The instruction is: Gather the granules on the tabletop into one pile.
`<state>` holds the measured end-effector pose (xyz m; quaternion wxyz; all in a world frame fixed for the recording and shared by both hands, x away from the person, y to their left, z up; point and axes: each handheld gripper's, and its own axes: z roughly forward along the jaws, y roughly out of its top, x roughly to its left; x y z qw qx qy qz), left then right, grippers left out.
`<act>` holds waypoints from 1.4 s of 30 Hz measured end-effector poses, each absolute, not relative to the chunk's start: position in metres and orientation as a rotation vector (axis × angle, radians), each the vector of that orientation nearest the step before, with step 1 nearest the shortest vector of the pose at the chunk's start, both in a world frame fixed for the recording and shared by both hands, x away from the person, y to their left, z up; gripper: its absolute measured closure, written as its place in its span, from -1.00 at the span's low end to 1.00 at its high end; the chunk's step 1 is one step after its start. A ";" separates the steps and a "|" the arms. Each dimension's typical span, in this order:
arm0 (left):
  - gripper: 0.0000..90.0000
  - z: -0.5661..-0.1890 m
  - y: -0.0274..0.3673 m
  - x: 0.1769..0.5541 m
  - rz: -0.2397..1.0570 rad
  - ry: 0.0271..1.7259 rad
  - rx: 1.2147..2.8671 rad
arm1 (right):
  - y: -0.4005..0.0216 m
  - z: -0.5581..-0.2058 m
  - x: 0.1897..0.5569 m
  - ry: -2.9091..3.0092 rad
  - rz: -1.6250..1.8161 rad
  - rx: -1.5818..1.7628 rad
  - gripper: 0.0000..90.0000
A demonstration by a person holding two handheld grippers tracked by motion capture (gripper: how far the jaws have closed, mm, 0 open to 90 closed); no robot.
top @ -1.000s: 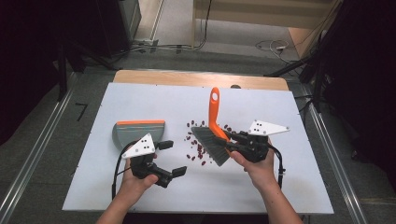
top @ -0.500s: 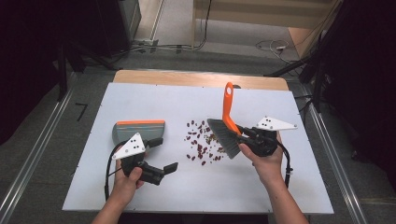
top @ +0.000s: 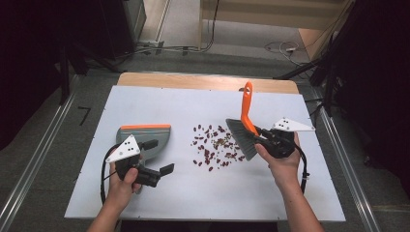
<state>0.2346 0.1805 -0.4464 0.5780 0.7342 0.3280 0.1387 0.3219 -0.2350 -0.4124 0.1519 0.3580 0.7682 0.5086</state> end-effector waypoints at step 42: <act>-1.00 -0.452 0.217 0.235 0.425 0.873 1.672 | -0.216 -0.427 0.416 2.281 0.739 1.114 0.52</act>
